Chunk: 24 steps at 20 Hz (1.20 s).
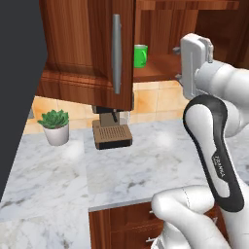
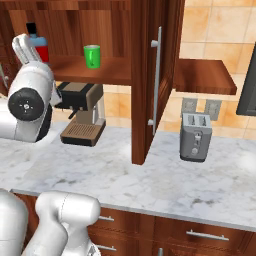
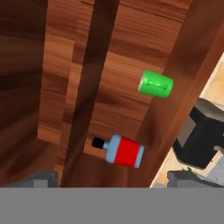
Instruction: Open the cabinet directly in front. Then move the liquor and the mug to the dining counter with the jar on it.
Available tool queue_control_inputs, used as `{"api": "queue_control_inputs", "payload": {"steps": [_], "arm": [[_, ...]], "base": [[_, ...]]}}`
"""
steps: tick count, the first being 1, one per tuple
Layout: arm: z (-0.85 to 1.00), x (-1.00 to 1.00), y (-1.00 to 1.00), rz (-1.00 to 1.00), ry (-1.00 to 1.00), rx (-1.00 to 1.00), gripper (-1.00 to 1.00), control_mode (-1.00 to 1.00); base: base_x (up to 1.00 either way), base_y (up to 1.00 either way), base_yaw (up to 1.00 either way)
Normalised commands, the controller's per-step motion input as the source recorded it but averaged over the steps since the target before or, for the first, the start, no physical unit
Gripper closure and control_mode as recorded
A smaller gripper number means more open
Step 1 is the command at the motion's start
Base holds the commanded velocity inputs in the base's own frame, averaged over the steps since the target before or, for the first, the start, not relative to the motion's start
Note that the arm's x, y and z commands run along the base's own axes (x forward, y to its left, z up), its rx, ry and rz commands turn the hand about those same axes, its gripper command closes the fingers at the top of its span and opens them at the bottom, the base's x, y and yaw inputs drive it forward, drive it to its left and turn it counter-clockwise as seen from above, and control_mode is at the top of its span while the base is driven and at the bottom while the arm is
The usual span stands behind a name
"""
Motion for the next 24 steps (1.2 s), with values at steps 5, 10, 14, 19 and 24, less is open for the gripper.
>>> {"api": "queue_control_inputs", "payload": {"steps": [5,10,14,19,24], "arm": [[-0.07,0.76,0.06,0.21,0.10,0.11,-1.00,-1.00],[-0.12,0.65,0.20,0.23,0.08,0.09,-1.00,-1.00],[-0.11,0.57,0.39,0.23,0.08,0.07,-1.00,-1.00],[-0.10,0.44,0.50,0.23,0.07,0.06,-1.00,-1.00],[-0.05,0.19,0.55,0.21,0.10,0.03,-1.00,-1.00]], "base": [[0.00,0.00,0.00],[0.00,0.00,0.00],[0.00,0.00,0.00],[0.00,0.00,0.00],[0.00,0.00,0.00]]}}
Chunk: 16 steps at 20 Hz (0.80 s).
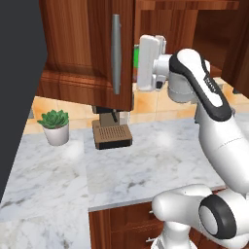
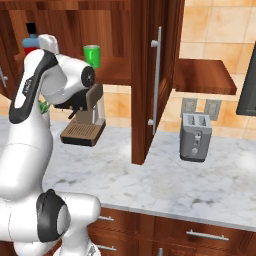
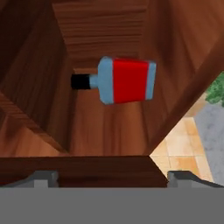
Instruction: Open the cabinet directly in front. Then move the liquor and the mug to the dining counter with the jar on it.
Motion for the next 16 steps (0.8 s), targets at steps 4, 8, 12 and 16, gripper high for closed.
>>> {"api": "queue_control_inputs", "payload": {"steps": [4,8,12,16], "arm": [[-0.10,-0.05,0.56,0.14,0.01,0.00,-1.00,-1.00],[-0.09,-0.03,0.63,0.18,0.00,0.00,-1.00,-1.00],[-0.10,-0.13,0.70,0.21,0.00,0.00,-1.00,-1.00],[-0.08,-0.30,0.82,0.22,0.00,0.00,-1.00,-1.00]], "base": [[0.00,0.00,0.00],[0.00,0.00,0.00],[0.00,0.00,0.00],[0.00,0.00,0.00]]}}
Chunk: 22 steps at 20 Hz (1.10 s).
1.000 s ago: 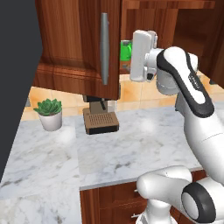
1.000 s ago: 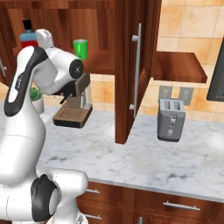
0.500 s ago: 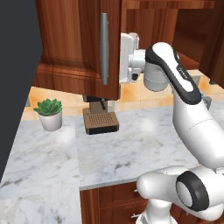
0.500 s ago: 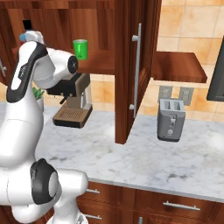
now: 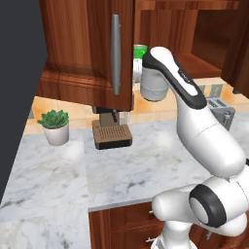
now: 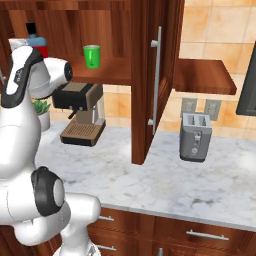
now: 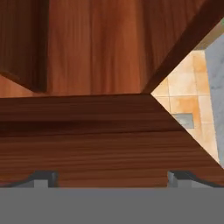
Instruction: Open the cabinet directly in front. Then move the liquor and the mug to the dining counter with the jar on it.
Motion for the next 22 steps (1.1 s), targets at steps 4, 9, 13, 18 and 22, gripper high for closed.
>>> {"api": "queue_control_inputs", "payload": {"steps": [4,9,13,18,22], "arm": [[-0.07,-0.40,0.85,0.25,0.00,0.00,-1.00,-1.00],[-0.03,-0.42,0.94,0.27,0.00,0.00,-1.00,-1.00],[-0.01,-0.48,0.95,0.27,-0.02,0.00,-1.00,-1.00],[-0.03,-0.45,0.87,0.22,-0.04,-0.01,-1.00,-1.00],[-0.01,-0.40,0.67,0.09,-0.07,-0.04,-1.00,-1.00]], "base": [[0.00,0.00,0.00],[0.00,0.00,0.00],[0.00,0.00,0.00],[0.00,0.00,0.00],[0.00,0.00,0.00]]}}
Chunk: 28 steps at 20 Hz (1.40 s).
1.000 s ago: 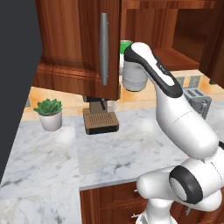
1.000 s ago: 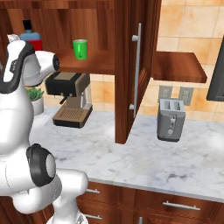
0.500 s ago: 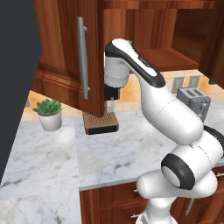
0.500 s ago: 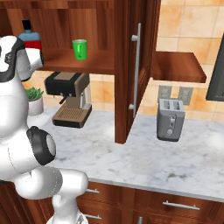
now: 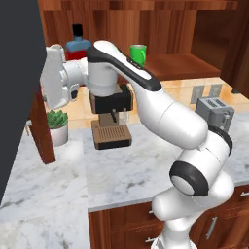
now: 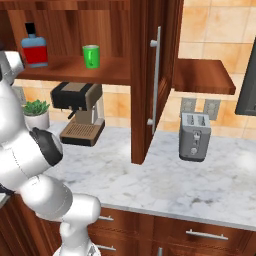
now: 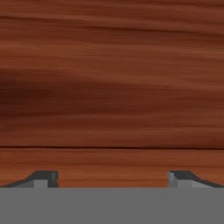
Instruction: Open the cabinet directly in front. Then move the liquor and the mug to the dining counter with the jar on it.
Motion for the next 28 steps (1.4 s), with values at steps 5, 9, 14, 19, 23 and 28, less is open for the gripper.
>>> {"api": "queue_control_inputs", "payload": {"steps": [5,9,14,19,23,28], "arm": [[0.00,-0.30,0.32,0.01,-0.06,-0.05,-1.00,-1.00],[0.00,-0.03,-0.01,0.04,-0.03,-0.01,-1.00,-1.00],[0.00,-0.45,-0.39,0.00,-0.22,-0.03,-1.00,-1.00],[0.00,-0.43,-0.57,-0.04,-0.26,-0.02,-1.00,-1.00],[0.01,-0.13,-0.56,-0.05,-0.27,-0.06,-1.00,-1.00],[0.03,-0.01,-0.41,-0.06,-0.32,-0.14,-1.00,-1.00]], "base": [[0.00,0.00,0.00],[0.00,0.00,0.00],[0.00,0.00,0.00],[0.00,0.00,0.00],[0.00,0.00,0.00],[0.00,0.00,0.00]]}}
